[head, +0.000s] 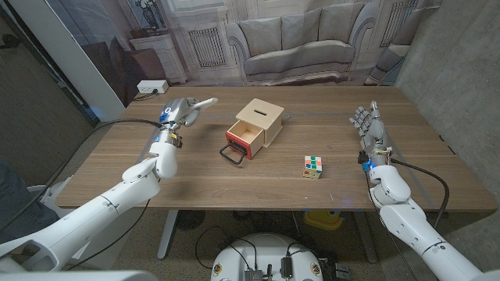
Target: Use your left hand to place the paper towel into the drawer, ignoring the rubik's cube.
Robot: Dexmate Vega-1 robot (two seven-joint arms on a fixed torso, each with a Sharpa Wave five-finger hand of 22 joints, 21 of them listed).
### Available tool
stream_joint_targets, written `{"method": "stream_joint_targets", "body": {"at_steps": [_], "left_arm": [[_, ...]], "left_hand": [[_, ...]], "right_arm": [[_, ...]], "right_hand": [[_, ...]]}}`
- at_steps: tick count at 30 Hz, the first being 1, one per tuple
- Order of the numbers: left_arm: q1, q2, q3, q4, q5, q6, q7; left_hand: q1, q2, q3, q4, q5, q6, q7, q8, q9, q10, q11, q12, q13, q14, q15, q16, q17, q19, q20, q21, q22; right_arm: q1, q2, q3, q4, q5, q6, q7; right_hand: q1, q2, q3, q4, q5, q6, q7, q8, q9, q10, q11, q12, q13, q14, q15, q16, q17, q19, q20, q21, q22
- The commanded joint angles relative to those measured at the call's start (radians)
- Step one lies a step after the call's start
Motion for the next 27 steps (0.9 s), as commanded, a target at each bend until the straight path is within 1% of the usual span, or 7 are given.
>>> {"method": "stream_joint_targets", "body": {"at_steps": [1, 8, 12, 23, 27], "left_arm": [[-0.006, -0.009, 0.005, 0.003, 0.032, -0.071, 0.006], [0.01, -0.006, -0.003, -0.01, 0.035, -0.124, 0.013], [0.017, -0.002, -0.006, -0.023, 0.052, -0.137, 0.015], [0.021, 0.003, -0.008, -0.036, 0.094, -0.186, 0.015], [0.015, 0.001, -0.005, -0.032, 0.101, -0.214, 0.011]], "left_hand": [[-0.005, -0.003, 0.0, 0.007, 0.0, -0.002, 0.0, -0.001, 0.001, -0.004, 0.0, -0.004, 0.003, -0.003, -0.111, -0.007, 0.004, -0.01, -0.014, 0.001, 0.003], [-0.007, -0.004, 0.0, 0.008, 0.0, -0.001, 0.001, -0.001, 0.0, -0.003, 0.0, -0.006, 0.003, -0.004, -0.111, -0.009, 0.003, -0.011, -0.014, 0.001, 0.003], [-0.008, -0.005, 0.0, 0.008, 0.0, 0.002, 0.0, 0.0, 0.0, 0.0, -0.001, -0.006, 0.003, -0.002, -0.112, -0.009, 0.004, -0.011, -0.014, 0.001, 0.003], [-0.01, -0.009, 0.0, 0.006, 0.001, 0.004, -0.002, 0.0, -0.001, 0.001, -0.005, -0.009, 0.004, -0.001, -0.113, -0.011, 0.005, -0.017, -0.015, -0.001, 0.003], [-0.01, -0.01, 0.001, 0.005, 0.001, 0.006, -0.001, 0.0, -0.001, 0.002, -0.002, -0.01, 0.004, 0.001, -0.113, -0.011, 0.005, -0.017, -0.014, -0.001, 0.003]], "right_arm": [[-0.019, 0.006, 0.015, -0.008, -0.006, 0.016, -0.01], [-0.018, 0.006, 0.019, -0.005, -0.004, 0.019, -0.004], [-0.013, 0.007, 0.018, 0.0, -0.003, 0.019, 0.002], [-0.006, 0.01, 0.019, 0.012, 0.005, 0.023, 0.014], [-0.003, 0.011, 0.019, 0.016, 0.006, 0.025, 0.017]], "right_hand": [[0.004, 0.006, -0.002, -0.001, -0.001, 0.004, 0.003, -0.002, 0.003, 0.004, -0.001, -0.001, 0.001, 0.006, 0.001, -0.003, 0.003, 0.008, -0.021, -0.003, 0.006], [0.004, 0.006, -0.002, -0.002, -0.001, 0.005, 0.003, -0.002, 0.003, 0.005, -0.002, 0.0, 0.001, 0.006, 0.0, -0.003, 0.003, 0.009, -0.021, -0.005, 0.006], [0.004, 0.006, -0.003, -0.002, -0.001, 0.004, 0.004, -0.002, 0.003, 0.004, -0.002, -0.001, 0.001, 0.006, 0.0, -0.003, 0.003, 0.009, -0.021, -0.006, 0.006], [0.003, 0.007, -0.003, -0.002, -0.001, 0.004, 0.003, -0.002, 0.003, 0.004, -0.002, -0.001, 0.001, 0.006, 0.0, -0.003, 0.003, 0.011, -0.021, -0.009, 0.006], [0.003, 0.007, -0.004, -0.003, -0.001, 0.004, 0.003, -0.002, 0.003, 0.004, -0.003, -0.001, 0.001, 0.006, 0.0, -0.003, 0.003, 0.011, -0.021, -0.01, 0.006]]}}
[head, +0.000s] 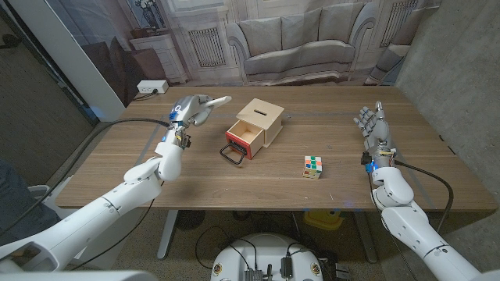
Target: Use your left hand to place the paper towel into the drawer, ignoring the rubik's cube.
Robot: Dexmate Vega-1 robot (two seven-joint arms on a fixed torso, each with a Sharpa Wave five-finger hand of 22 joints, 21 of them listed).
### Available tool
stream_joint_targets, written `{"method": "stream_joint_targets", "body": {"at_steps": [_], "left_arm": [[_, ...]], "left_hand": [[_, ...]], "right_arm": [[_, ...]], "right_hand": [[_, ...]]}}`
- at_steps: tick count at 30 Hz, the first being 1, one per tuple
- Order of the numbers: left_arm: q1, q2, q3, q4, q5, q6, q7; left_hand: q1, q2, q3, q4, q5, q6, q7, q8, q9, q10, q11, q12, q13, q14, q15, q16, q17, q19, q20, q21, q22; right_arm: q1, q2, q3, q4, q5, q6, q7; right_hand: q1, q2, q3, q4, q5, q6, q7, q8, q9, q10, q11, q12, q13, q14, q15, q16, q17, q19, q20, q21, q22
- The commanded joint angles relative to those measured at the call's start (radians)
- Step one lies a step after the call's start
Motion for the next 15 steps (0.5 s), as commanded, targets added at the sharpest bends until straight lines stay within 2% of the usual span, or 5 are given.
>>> {"method": "stream_joint_targets", "body": {"at_steps": [1, 15], "left_arm": [[-0.003, 0.0, 0.001, -0.005, 0.037, -0.073, -0.001], [-0.007, -0.012, 0.015, 0.008, 0.086, -0.146, 0.012]], "left_hand": [[-0.001, -0.001, 0.001, 0.005, 0.001, 0.007, -0.001, 0.001, 0.001, 0.003, -0.003, -0.004, 0.004, 0.002, -0.113, -0.004, 0.001, -0.003, -0.018, -0.001, 0.003], [-0.003, -0.004, 0.001, 0.004, 0.002, 0.016, 0.0, 0.004, 0.001, 0.009, -0.007, -0.005, 0.005, 0.007, -0.113, -0.004, 0.001, -0.002, -0.019, 0.001, 0.003]], "right_arm": [[0.007, 0.003, 0.001, 0.011, 0.006, 0.004, 0.01], [0.008, 0.007, 0.002, 0.011, 0.001, 0.008, 0.003]], "right_hand": [[0.001, 0.004, -0.004, -0.003, -0.001, 0.004, 0.003, -0.002, 0.003, 0.004, -0.002, -0.001, 0.001, 0.006, 0.0, -0.003, 0.003, 0.006, -0.016, -0.003, 0.006], [0.001, 0.005, -0.005, -0.003, -0.001, 0.005, 0.003, -0.002, 0.003, 0.006, -0.003, -0.001, 0.001, 0.009, 0.002, -0.003, 0.003, 0.009, -0.016, -0.007, 0.006]]}}
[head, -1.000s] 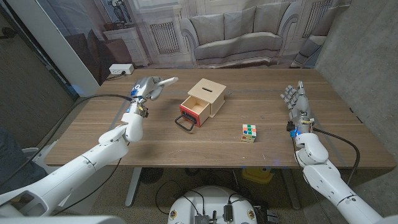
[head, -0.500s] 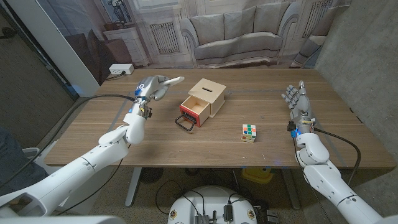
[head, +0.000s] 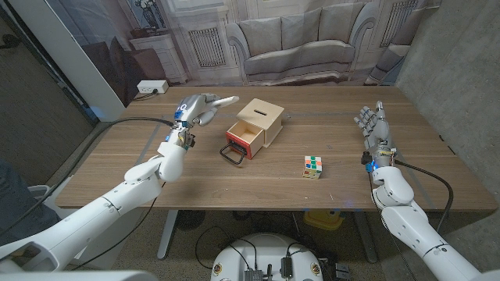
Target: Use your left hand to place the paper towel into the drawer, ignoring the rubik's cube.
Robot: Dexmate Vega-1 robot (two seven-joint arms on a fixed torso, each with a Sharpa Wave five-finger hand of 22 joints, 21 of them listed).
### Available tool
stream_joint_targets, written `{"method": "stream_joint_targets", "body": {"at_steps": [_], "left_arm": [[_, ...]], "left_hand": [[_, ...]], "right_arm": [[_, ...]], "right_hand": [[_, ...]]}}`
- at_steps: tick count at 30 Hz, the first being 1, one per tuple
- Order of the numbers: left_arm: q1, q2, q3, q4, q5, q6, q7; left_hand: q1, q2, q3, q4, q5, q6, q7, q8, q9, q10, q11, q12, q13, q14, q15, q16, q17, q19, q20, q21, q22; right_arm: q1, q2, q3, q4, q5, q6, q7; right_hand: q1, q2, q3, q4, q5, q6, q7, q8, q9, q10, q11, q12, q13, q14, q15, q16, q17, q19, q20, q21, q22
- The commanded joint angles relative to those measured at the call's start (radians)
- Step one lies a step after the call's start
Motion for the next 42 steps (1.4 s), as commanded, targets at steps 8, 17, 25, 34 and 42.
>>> {"method": "stream_joint_targets", "body": {"at_steps": [8, 17, 25, 34, 42], "left_arm": [[0.001, -0.01, 0.016, 0.002, 0.057, -0.088, 0.007], [-0.004, -0.013, 0.029, -0.008, 0.088, -0.113, -0.013], [-0.021, -0.023, 0.048, -0.011, 0.123, -0.118, -0.034], [-0.029, -0.031, 0.06, -0.011, 0.134, -0.108, -0.07], [-0.03, -0.032, 0.067, -0.018, 0.149, -0.089, -0.086]], "left_hand": [[-0.006, -0.005, 0.001, 0.005, 0.002, 0.015, 0.005, 0.004, 0.0, 0.008, -0.004, -0.001, 0.005, 0.009, -0.113, -0.005, 0.002, -0.002, -0.02, 0.001, 0.001], [-0.007, -0.007, 0.001, 0.004, 0.002, 0.017, 0.004, 0.004, 0.0, 0.012, -0.005, -0.003, 0.006, 0.011, -0.114, -0.007, 0.001, -0.003, -0.019, 0.001, 0.001], [-0.008, -0.008, 0.002, 0.003, 0.002, 0.02, 0.002, 0.006, 0.0, 0.014, -0.006, -0.004, 0.006, 0.009, -0.114, -0.01, 0.0, -0.003, -0.02, 0.002, 0.001], [-0.011, -0.009, 0.001, 0.004, 0.002, 0.035, 0.004, 0.011, -0.001, 0.022, -0.006, -0.004, 0.006, 0.012, -0.114, -0.01, 0.001, -0.004, -0.019, 0.002, 0.001], [-0.012, -0.01, 0.001, 0.004, 0.002, 0.041, 0.007, 0.013, -0.001, 0.028, -0.005, -0.005, 0.004, 0.015, -0.114, -0.01, 0.001, -0.005, -0.018, 0.002, 0.001]], "right_arm": [[0.008, 0.005, -0.001, 0.009, 0.0, 0.005, 0.001], [0.005, 0.006, 0.004, 0.011, 0.002, 0.012, 0.002], [-0.004, 0.005, 0.009, 0.009, 0.007, 0.015, 0.003], [-0.011, 0.001, 0.014, 0.004, 0.009, 0.01, 0.0], [-0.018, 0.002, 0.018, -0.001, 0.01, 0.013, -0.002]], "right_hand": [[0.001, 0.006, -0.003, -0.001, -0.001, 0.006, 0.004, -0.001, 0.003, 0.007, 0.0, -0.001, 0.001, 0.01, 0.002, 0.002, 0.003, 0.011, -0.016, -0.009, 0.001], [0.001, 0.006, -0.003, -0.001, -0.001, 0.007, 0.004, -0.001, 0.003, 0.007, -0.002, -0.001, 0.001, 0.01, 0.0, 0.001, 0.003, 0.013, -0.016, -0.011, 0.001], [0.001, 0.006, -0.004, -0.002, -0.001, 0.007, 0.002, -0.002, 0.003, 0.008, -0.003, -0.001, 0.001, 0.01, 0.0, 0.001, 0.003, 0.015, -0.016, -0.014, 0.001], [0.0, 0.007, -0.005, -0.002, -0.001, 0.006, 0.002, -0.002, 0.003, 0.009, -0.002, -0.001, 0.001, 0.01, 0.0, 0.001, 0.003, 0.016, -0.016, -0.017, 0.001], [0.0, 0.008, -0.006, -0.003, -0.001, 0.006, 0.002, -0.002, 0.003, 0.007, -0.002, -0.002, 0.001, 0.009, 0.001, 0.0, 0.003, 0.017, -0.016, -0.019, 0.001]]}}
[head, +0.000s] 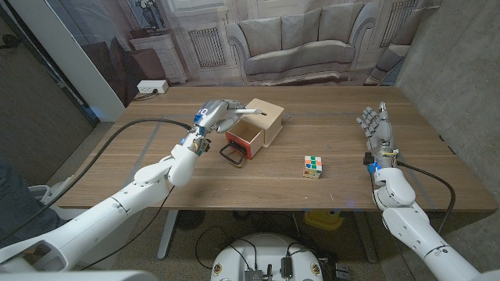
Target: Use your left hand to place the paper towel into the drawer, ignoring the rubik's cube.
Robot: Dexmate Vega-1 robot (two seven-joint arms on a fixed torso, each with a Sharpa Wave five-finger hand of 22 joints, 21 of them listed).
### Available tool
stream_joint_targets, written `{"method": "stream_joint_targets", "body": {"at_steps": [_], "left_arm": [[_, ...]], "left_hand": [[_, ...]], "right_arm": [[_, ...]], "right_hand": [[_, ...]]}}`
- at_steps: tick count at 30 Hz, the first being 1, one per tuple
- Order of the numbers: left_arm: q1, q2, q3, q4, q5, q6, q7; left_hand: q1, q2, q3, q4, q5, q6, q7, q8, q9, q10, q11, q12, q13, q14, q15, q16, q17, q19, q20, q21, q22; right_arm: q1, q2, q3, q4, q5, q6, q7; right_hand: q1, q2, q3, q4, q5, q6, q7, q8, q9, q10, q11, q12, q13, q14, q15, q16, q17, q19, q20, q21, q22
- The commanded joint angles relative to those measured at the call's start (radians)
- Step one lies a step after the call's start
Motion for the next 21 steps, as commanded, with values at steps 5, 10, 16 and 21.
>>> {"method": "stream_joint_targets", "body": {"at_steps": [5, 10, 16, 21], "left_arm": [[-0.013, -0.014, 0.023, 0.004, 0.026, 0.02, -0.029], [-0.019, -0.021, 0.033, 0.018, 0.024, 0.017, -0.032], [-0.023, -0.028, 0.044, 0.031, 0.022, 0.017, -0.035], [-0.026, -0.035, 0.054, 0.042, 0.02, 0.017, -0.036]], "left_hand": [[-0.004, -0.001, 0.001, 0.004, 0.002, 0.012, 0.002, 0.009, -0.002, 0.011, 0.001, -0.006, 0.001, 0.009, -0.112, -0.004, 0.0, -0.006, -0.017, 0.002, 0.001], [-0.004, -0.001, 0.002, 0.003, 0.002, 0.014, 0.001, 0.01, -0.002, 0.011, 0.002, -0.007, 0.0, 0.009, -0.112, -0.005, 0.0, -0.006, -0.016, 0.002, 0.001], [-0.004, -0.001, 0.002, 0.003, 0.002, 0.018, 0.001, 0.01, -0.003, 0.014, 0.003, -0.007, 0.001, 0.011, -0.112, -0.005, 0.0, -0.007, -0.017, 0.002, 0.001], [-0.005, -0.002, 0.002, 0.002, 0.002, 0.019, 0.001, 0.011, -0.003, 0.015, 0.003, -0.008, 0.001, 0.011, -0.112, -0.005, 0.001, -0.008, -0.017, 0.002, 0.001]], "right_arm": [[-0.013, -0.001, 0.007, -0.007, 0.006, 0.002, -0.001], [-0.014, -0.003, 0.008, -0.008, 0.007, -0.001, 0.001], [-0.016, -0.008, 0.011, -0.015, 0.006, -0.007, -0.002], [-0.017, -0.009, 0.013, -0.016, 0.008, -0.009, -0.001]], "right_hand": [[0.0, 0.008, -0.004, 0.0, -0.001, 0.007, 0.002, -0.002, 0.003, 0.008, -0.003, -0.002, 0.001, 0.01, 0.0, 0.001, 0.003, 0.01, -0.016, -0.006, 0.002], [0.0, 0.008, -0.004, -0.001, -0.001, 0.007, 0.002, -0.002, 0.003, 0.007, -0.001, -0.002, 0.001, 0.011, 0.0, 0.001, 0.003, 0.011, -0.016, -0.007, 0.002], [0.0, 0.009, -0.004, -0.001, -0.001, 0.008, 0.002, -0.002, 0.003, 0.008, -0.001, -0.002, 0.001, 0.01, 0.0, 0.0, 0.003, 0.012, -0.015, -0.009, 0.002], [0.0, 0.009, -0.005, -0.001, -0.001, 0.007, 0.003, -0.002, 0.003, 0.008, 0.0, -0.002, 0.001, 0.01, 0.0, 0.0, 0.003, 0.012, -0.016, -0.011, 0.002]]}}
